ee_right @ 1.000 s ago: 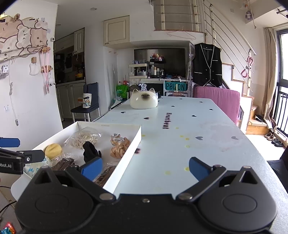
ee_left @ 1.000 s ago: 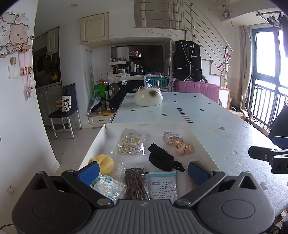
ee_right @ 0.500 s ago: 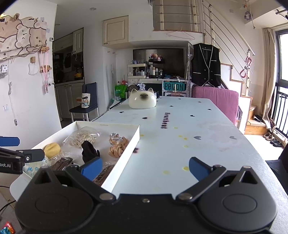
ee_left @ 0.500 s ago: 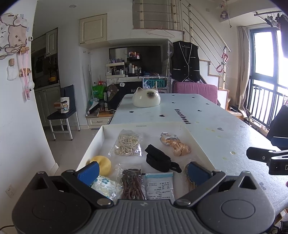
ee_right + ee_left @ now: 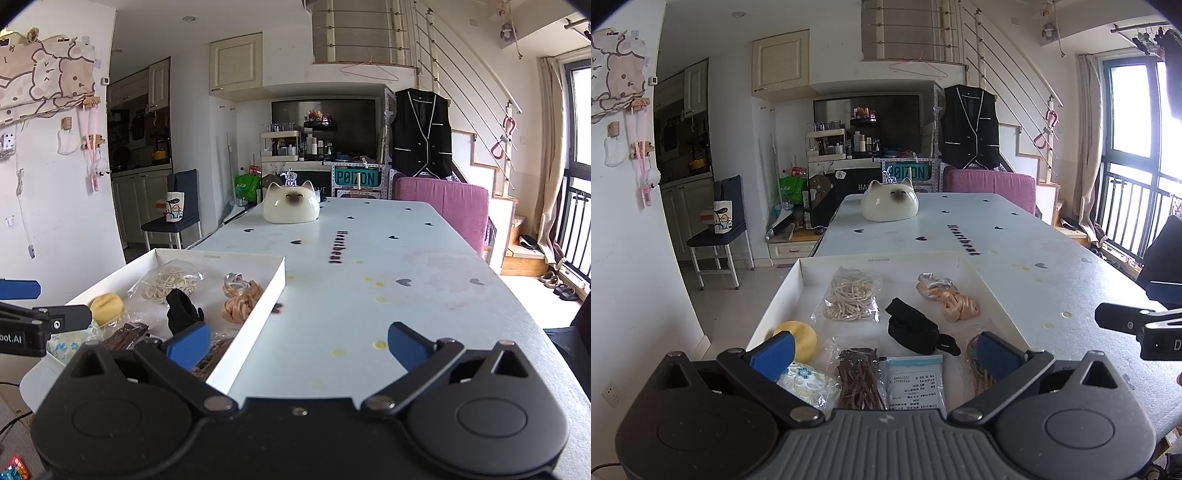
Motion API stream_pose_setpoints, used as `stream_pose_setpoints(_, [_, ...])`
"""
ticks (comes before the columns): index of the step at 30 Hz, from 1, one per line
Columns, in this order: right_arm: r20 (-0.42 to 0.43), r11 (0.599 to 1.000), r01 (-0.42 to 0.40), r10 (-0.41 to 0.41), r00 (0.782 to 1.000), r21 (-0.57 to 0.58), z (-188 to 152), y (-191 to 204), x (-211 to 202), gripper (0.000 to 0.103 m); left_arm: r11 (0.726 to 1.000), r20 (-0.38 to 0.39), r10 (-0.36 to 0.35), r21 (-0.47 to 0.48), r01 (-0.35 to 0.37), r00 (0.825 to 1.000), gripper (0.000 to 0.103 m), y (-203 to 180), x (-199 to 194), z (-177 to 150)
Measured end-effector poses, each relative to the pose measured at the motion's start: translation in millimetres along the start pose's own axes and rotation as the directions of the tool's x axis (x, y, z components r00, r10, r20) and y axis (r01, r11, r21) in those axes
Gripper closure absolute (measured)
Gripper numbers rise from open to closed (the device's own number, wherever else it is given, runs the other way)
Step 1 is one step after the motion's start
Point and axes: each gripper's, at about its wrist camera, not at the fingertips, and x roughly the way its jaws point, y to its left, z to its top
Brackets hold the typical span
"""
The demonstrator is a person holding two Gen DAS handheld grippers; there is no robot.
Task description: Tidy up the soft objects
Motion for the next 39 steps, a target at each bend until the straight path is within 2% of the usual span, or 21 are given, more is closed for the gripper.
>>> stream_pose_setpoints(39, [0.0, 1.0, 0.001, -0.001, 1.0, -0.001, 0.0, -0.4, -0.1, 0.0, 1.0, 0.003, -0.006, -0.003, 0.006, 1.0, 0.0, -4.0, -1.7, 3.1])
